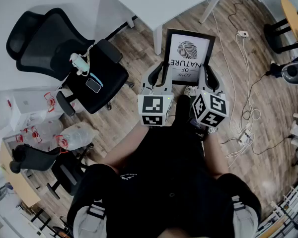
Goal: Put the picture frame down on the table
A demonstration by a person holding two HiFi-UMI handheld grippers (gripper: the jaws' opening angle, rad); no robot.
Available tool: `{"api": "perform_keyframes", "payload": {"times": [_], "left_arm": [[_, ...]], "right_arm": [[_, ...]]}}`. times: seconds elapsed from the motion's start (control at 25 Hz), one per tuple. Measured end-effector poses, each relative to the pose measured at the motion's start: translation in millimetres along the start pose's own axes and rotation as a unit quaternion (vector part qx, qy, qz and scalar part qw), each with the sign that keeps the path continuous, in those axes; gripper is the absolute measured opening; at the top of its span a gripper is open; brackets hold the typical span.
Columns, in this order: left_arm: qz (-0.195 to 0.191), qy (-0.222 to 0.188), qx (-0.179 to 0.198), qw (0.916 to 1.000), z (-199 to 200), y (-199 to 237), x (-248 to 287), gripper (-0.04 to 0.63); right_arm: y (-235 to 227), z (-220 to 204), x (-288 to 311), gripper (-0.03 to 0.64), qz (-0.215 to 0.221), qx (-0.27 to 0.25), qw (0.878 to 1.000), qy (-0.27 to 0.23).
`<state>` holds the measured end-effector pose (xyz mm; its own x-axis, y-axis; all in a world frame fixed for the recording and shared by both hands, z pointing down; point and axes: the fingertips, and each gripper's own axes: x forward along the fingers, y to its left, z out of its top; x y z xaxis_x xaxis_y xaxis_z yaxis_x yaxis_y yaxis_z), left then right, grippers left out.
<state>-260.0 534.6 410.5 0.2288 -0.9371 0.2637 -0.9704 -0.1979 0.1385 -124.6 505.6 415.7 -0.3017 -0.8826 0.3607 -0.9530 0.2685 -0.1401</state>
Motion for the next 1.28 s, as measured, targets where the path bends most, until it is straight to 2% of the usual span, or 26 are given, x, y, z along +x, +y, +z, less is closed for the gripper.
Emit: {"api": "perform_keyframes", "payload": {"times": [0.2, 0.32, 0.44, 0.6, 0.8, 1.28], "left_arm": [[0.018, -0.008, -0.003, 0.9998, -14, -20, -110, 0.074], [0.02, -0.009, -0.015, 0.9996, -20, -33, -145, 0.074], [0.017, -0.02, -0.003, 0.9997, -19, -54, -169, 0.074], [-0.005, -0.021, 0.013, 0.9997, -27, -107, -184, 0.074], [-0.036, -0.006, 0.015, 0.9992, -46, -186, -192, 0.075], [-0.061, -0.03, 0.051, 0.9964, -51, -298, -209, 0.075]], "right_arm": [[38, -15, -102, 0.063, 0.016, -0.022, 1.0, 0.006], [45, -21, -141, 0.064, 0.023, -0.03, 0.999, 0.004], [39, -21, -173, 0.064, 0.023, -0.022, 0.999, -0.01], [0, -35, -217, 0.064, 0.006, -0.012, 1.0, -0.009], [-66, -52, -267, 0.064, -0.028, 0.011, 1.0, 0.003], [-152, -61, -347, 0.064, -0.052, 0.042, 0.997, -0.029]]}}
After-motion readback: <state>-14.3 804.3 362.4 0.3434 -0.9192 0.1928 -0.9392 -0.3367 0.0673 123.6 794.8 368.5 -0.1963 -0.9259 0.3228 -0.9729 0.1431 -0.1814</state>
